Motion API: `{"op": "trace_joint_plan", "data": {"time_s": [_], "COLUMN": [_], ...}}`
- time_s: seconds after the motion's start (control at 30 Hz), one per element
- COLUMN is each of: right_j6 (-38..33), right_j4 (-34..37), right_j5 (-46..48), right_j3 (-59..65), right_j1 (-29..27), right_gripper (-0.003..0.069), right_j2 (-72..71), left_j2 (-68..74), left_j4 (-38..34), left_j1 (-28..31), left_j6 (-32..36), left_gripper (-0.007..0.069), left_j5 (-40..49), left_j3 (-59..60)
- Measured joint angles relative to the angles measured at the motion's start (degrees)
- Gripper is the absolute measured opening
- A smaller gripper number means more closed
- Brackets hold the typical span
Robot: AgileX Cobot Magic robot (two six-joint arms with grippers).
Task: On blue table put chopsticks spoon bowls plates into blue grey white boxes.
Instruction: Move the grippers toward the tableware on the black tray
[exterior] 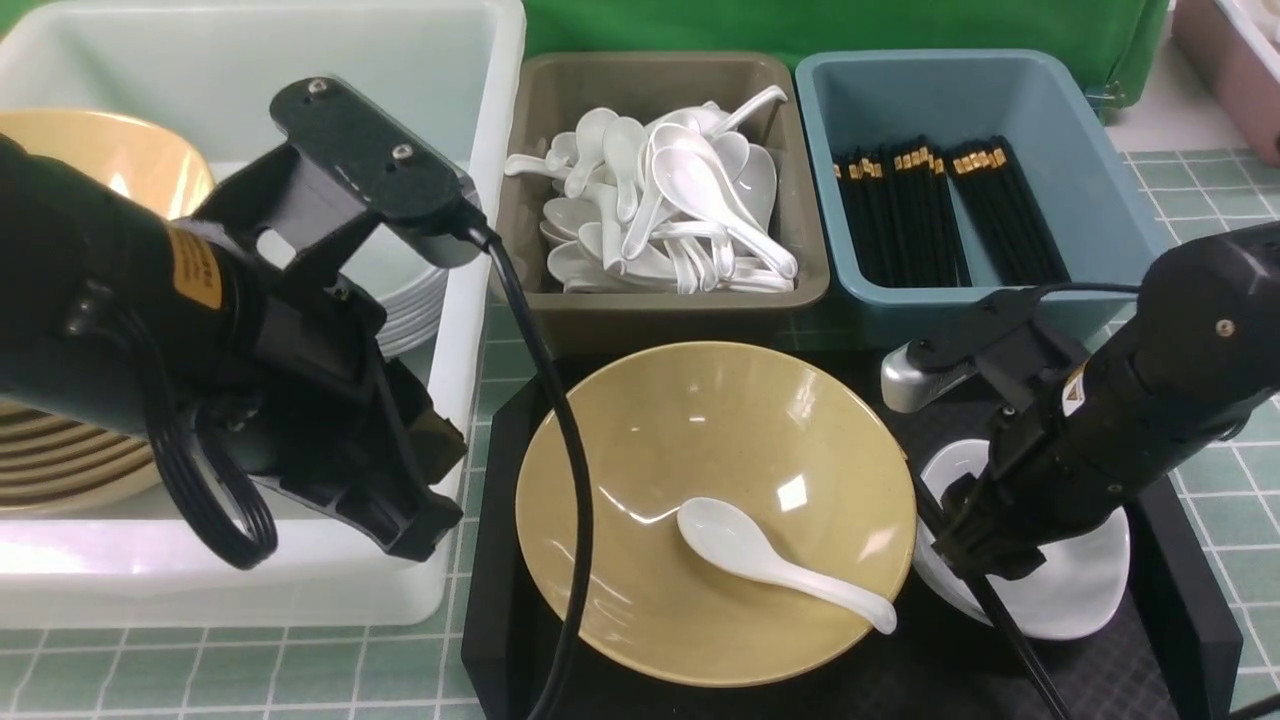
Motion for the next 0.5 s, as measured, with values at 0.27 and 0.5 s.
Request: {"op": "trace_joint_plan", "data": {"time_s": [0.27,0.5], "right_j6": [0.5,1.7], "right_j4": [0.1,0.1], "right_j5": [-0.8,-1.0], "right_j3": [0.0,0.0], "right_j1": [0.0,0.0], "right_gripper": [0.0449,0.0449], "right_j2": [1.2,1.2], "left_j2": [0.0,0.0], "left_j4": [0.3,0.4], "left_j1": [0.0,0.0], "left_j6": [0.0,0.0], "left_gripper": [0.0002,0.0002], "left_j5": [-0.2,-0.2], "left_j3": [0.0,0.0]}}
